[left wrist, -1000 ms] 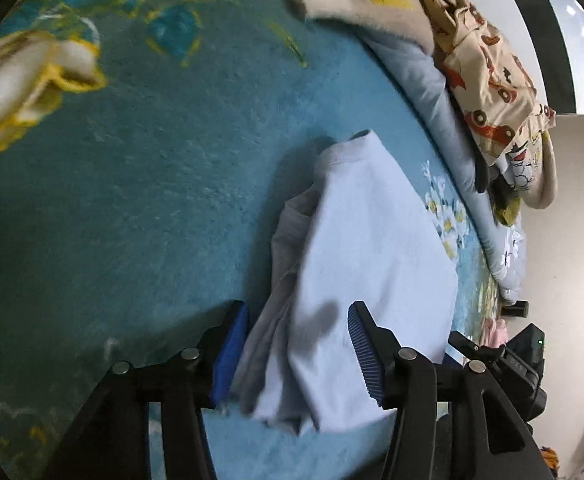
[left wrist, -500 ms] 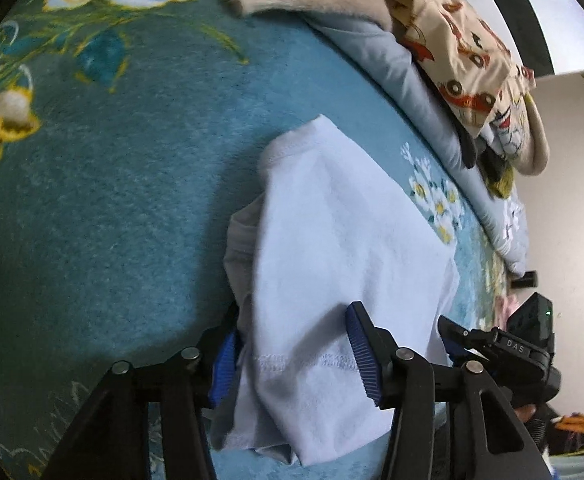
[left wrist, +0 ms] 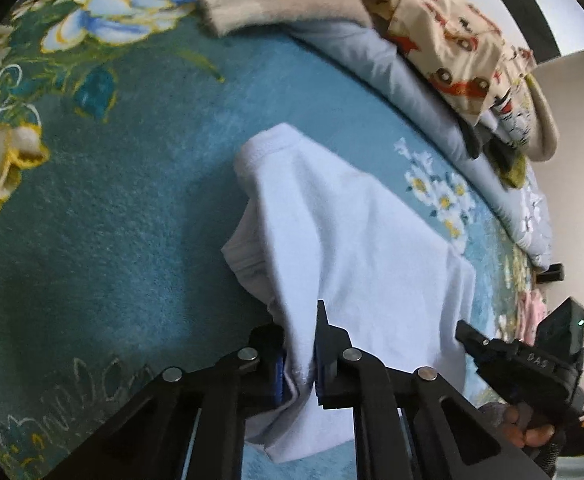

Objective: Fold clothes
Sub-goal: 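Grasp the light blue shirt bundle with the left tool while the right tool grasps it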

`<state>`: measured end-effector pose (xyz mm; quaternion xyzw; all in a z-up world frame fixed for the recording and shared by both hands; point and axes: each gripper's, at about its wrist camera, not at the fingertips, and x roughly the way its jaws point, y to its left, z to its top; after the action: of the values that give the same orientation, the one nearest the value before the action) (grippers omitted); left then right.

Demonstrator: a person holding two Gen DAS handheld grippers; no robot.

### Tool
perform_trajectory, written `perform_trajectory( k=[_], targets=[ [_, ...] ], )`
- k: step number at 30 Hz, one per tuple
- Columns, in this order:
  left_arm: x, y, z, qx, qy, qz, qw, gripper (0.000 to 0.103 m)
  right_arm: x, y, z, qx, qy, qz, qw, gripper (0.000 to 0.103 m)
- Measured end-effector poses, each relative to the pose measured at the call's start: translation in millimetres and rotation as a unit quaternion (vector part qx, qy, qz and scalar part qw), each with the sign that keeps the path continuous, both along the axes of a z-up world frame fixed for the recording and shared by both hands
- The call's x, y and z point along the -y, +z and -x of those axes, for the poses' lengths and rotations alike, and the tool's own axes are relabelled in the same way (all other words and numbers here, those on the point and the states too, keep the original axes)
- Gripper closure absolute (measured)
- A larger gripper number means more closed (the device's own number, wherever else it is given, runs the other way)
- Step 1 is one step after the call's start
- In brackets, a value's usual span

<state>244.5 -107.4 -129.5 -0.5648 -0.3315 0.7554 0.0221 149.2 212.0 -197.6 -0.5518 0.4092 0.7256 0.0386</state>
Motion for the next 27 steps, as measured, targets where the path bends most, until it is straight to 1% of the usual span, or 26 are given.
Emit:
perform_trajectory(
  k=[4,7,9,12,14,15,16,17,18,20,21,24,26,27],
  targets=[
    [-2,13,-8,-0.012,-0.006,0.000,0.9999,0.092,6,12,-3,-0.021,-0.005,0.002,1.000,0.096],
    [-4,13,-11,-0.012,-0.011,-0.001,0.9999,0.092,7,21,-7,-0.029,-0.004,-0.002,1.000,0.096],
    [-11,7,-6,-0.009,-0.011,0.003,0.9999,0.092,9,16,-4,-0.018,-0.006,0.001,1.000,0.096],
    [-13,-5,-4,0.002,-0.007,-0.005,1.0000,0.092,8,6,-4,0.010,-0.011,0.003,1.000,0.096],
    [-8,-9,-11,0.004,-0.003,-0.016,0.9999,0.088,4,1,-5,0.019,-0.018,0.012,1.000,0.095],
    [-5,-11,-12,0.005,-0.001,-0.021,0.9998,0.088,2,-1,-6,0.022,-0.023,0.017,0.999,0.092],
    [-3,-12,-12,0.010,0.002,-0.027,0.9996,0.086,0,-2,-7,0.024,-0.028,0.020,0.999,0.092],
    [0,-14,-13,0.015,0.004,-0.033,0.9993,0.082,-1,-4,-7,0.024,-0.034,0.023,0.999,0.089],
    [2,-17,-13,0.021,0.008,-0.038,0.9990,0.076,-3,-5,-7,0.025,-0.039,0.025,0.999,0.076],
    [4,-23,-12,0.028,0.015,-0.049,0.9983,0.071,-7,-7,-8,0.026,-0.052,0.023,0.998,0.061],
    [4,-26,-12,0.032,0.016,-0.053,0.9980,0.068,-8,-8,-8,0.026,-0.059,0.022,0.998,0.061],
    [2,-34,-12,0.037,0.015,-0.057,0.9976,0.065,-9,-23,-5,0.061,-0.063,0.022,0.996,0.061],
    [1,-33,-12,0.034,0.012,-0.057,0.9977,0.063,-8,-30,-2,0.074,-0.063,0.021,0.995,0.060],
    [1,-33,-12,0.033,0.010,-0.058,0.9977,0.064,-7,-33,-1,0.080,-0.063,0.021,0.995,0.058]
  ],
)
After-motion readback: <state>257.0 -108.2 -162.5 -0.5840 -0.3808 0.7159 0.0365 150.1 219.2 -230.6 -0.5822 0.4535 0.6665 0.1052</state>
